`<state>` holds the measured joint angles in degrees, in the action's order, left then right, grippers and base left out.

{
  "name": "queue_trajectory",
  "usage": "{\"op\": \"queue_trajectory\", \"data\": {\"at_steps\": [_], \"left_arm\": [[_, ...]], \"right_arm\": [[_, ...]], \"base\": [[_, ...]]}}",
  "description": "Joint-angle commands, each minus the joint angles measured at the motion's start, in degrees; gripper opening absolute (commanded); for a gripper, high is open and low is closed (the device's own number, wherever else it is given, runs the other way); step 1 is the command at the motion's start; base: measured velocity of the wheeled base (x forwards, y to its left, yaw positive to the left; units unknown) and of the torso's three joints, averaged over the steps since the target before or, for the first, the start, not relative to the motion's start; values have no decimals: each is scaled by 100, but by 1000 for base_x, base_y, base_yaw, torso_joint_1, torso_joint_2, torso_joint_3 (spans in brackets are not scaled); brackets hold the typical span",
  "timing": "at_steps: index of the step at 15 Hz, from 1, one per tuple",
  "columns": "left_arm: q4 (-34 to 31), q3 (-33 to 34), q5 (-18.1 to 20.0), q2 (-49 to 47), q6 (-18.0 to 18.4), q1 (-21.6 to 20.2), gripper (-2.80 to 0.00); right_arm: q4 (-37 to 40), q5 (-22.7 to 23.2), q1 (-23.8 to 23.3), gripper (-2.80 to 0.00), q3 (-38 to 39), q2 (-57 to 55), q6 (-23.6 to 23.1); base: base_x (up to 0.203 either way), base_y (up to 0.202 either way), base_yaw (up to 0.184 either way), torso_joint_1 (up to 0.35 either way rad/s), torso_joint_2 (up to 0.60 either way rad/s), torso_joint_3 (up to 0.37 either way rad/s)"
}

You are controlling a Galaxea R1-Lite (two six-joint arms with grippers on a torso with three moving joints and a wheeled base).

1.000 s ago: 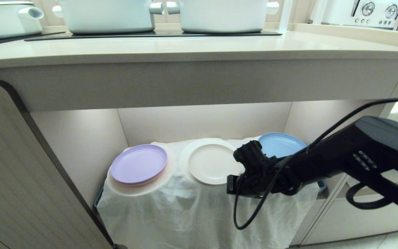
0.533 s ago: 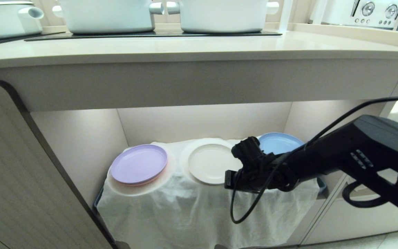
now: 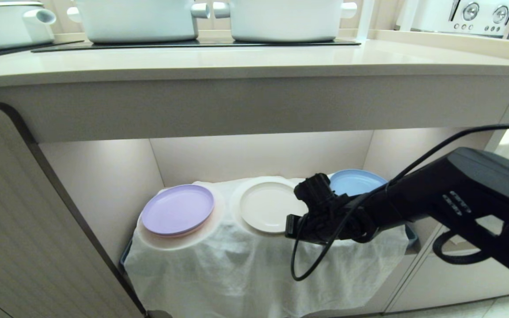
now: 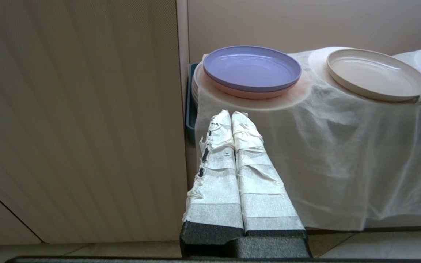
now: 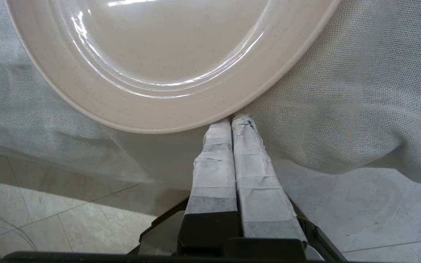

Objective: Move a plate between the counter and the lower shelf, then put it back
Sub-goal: Pick up the plate in the cupboard

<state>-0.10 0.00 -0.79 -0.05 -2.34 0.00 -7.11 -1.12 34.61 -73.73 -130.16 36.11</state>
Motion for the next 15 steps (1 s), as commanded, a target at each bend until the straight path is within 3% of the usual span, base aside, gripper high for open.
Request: {"op": "queue_trajectory", "data": {"at_steps": [1, 9, 15], "left_arm": [[1, 0, 0, -4, -3, 0, -280], [1, 0, 0, -4, -3, 0, -280], [1, 0, 0, -4, -3, 0, -280]], "right_arm": [[-2, -2, 2, -280, 8, -9, 20], [75, 32, 6, -280, 462, 459, 24], [70, 111, 101, -280, 1727, 1339, -39]], "base": [[0, 0, 0, 0, 0, 0], [0, 0, 0, 0, 0, 0], [0, 0, 0, 0, 0, 0]]}}
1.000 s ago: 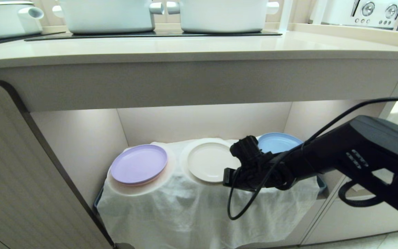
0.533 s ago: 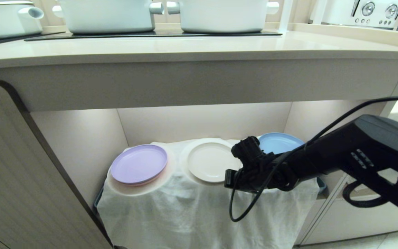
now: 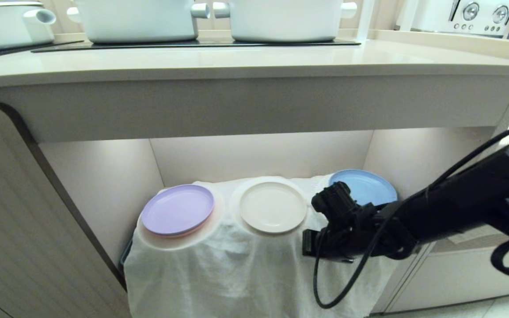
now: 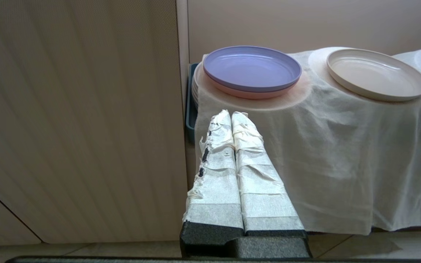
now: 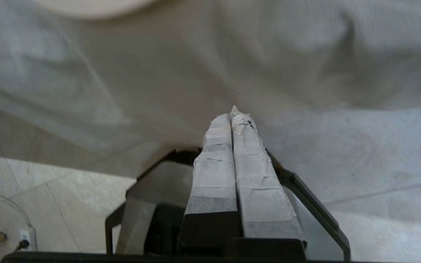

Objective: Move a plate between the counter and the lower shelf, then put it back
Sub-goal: Pick up the plate in the cupboard

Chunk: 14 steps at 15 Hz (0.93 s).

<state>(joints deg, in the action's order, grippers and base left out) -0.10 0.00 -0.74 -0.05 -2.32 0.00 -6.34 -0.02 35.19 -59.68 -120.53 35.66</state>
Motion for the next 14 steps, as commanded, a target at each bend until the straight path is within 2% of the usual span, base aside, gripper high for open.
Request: {"op": "queue_trajectory", "data": {"at_steps": [1, 8, 14], "left_arm": [[1, 0, -5, -4, -5, 0, -280], [1, 0, -5, -4, -5, -2, -280], [1, 0, -5, -4, -5, 0, -280]], "right_arm": [[-2, 2, 95, -280, 594, 544, -49], [-29, -83, 286, -280, 2471, 1876, -731], [-58, -606, 229, -280, 3722, 3276, -801]], "base": [[0, 0, 0, 0, 0, 0], [0, 0, 0, 0, 0, 0], [0, 0, 0, 0, 0, 0]]}}
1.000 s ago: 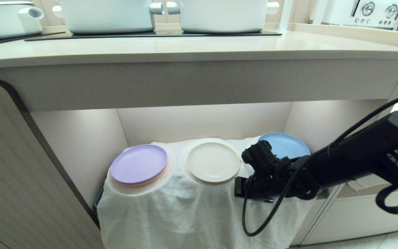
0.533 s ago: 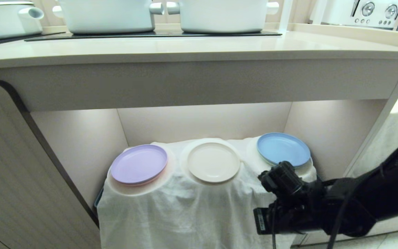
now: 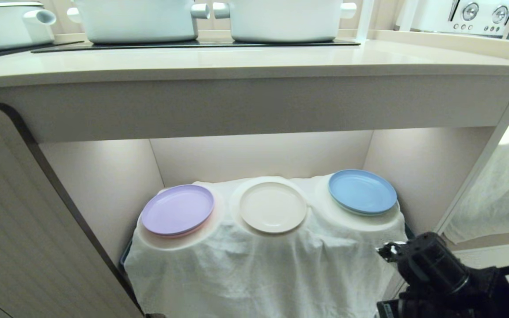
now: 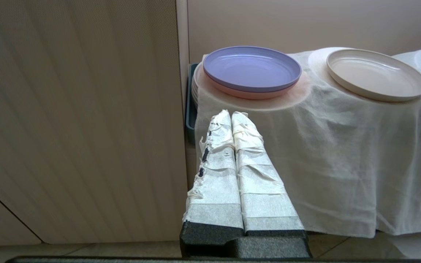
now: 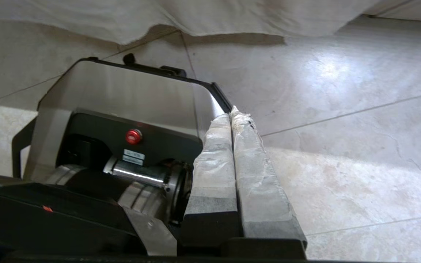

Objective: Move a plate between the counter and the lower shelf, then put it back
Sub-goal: Pick up the plate in the cupboard

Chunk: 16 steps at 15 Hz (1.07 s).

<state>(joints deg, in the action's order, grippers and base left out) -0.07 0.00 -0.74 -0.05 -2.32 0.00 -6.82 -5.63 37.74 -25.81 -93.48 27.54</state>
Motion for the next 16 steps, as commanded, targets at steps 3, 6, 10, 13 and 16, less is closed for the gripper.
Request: {"op": "queue_trajectory", "data": {"at_steps": [3, 6, 10, 13, 16], "left_arm": [[-1, 0, -5, -4, -6, 0, -280], [-1, 0, -5, -4, -6, -1, -280], [-1, 0, -5, -4, -6, 0, -280], [-1, 0, -5, -4, -6, -6, -280], [-1, 0, -5, -4, -6, 0, -280]], "right_arm": [[-543, -422, -451, -280, 1176, 1150, -158], [-1645, -253, -1733, -280, 1868, 1804, -1312], [-2276, 806, -3500, -280, 2470, 3253, -2584], [-2113, 1226, -4046, -280, 2551, 4530, -2926], [-1681, 1154, -4117, -280, 2573, 5776, -3028]], "base": [[0, 0, 0, 0, 0, 0], [0, 0, 0, 0, 0, 0], [0, 0, 0, 0, 0, 0], [0, 0, 0, 0, 0, 0], [0, 0, 0, 0, 0, 0]]}}
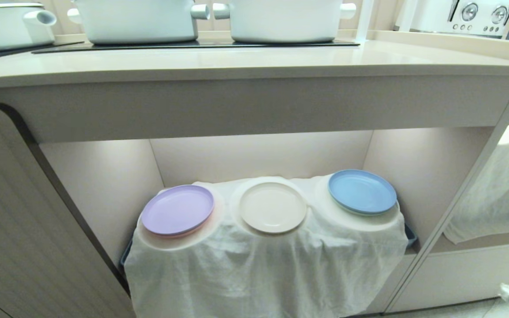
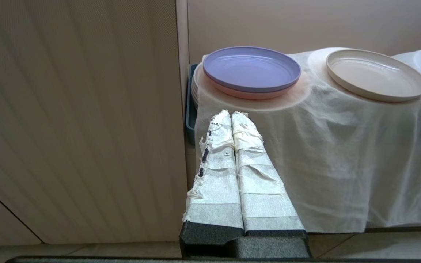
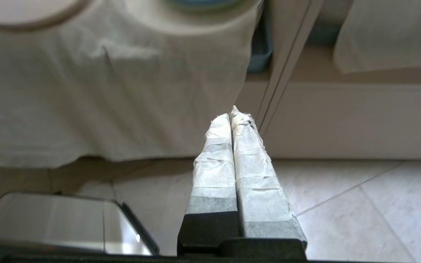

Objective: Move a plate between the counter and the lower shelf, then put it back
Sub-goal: Pick up the plate in the cupboard

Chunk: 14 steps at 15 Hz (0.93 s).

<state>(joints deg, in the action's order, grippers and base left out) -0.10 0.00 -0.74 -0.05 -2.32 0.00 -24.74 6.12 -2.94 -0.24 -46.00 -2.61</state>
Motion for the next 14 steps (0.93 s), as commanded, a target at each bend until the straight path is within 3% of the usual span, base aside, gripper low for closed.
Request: {"op": "queue_trajectory", "data": {"at_steps": [1, 4, 6, 10, 14], "left_arm": [[1, 0, -5, -4, -6, 0, -280], [1, 0, -5, -4, -6, 0, -280], [1, 0, -5, -4, -6, 0, -280], [1, 0, -5, -4, -6, 0, -280], [1, 0, -5, -4, -6, 0, -280]], "right_arm": [[357, -49, -56, -280, 19, 1505, -23], [1359, -306, -108, -280, 22, 2875, -266], [1846, -733, 66, -280, 24, 3333, -482], [2444, -332, 238, -280, 7, 4547, -532], [2491, -278, 259, -280, 16, 4600, -486]], "base": [[0, 0, 0, 0, 0, 0], [0, 0, 0, 0, 0, 0], [0, 0, 0, 0, 0, 0], [0, 0, 0, 0, 0, 0], [0, 0, 0, 0, 0, 0]]}}
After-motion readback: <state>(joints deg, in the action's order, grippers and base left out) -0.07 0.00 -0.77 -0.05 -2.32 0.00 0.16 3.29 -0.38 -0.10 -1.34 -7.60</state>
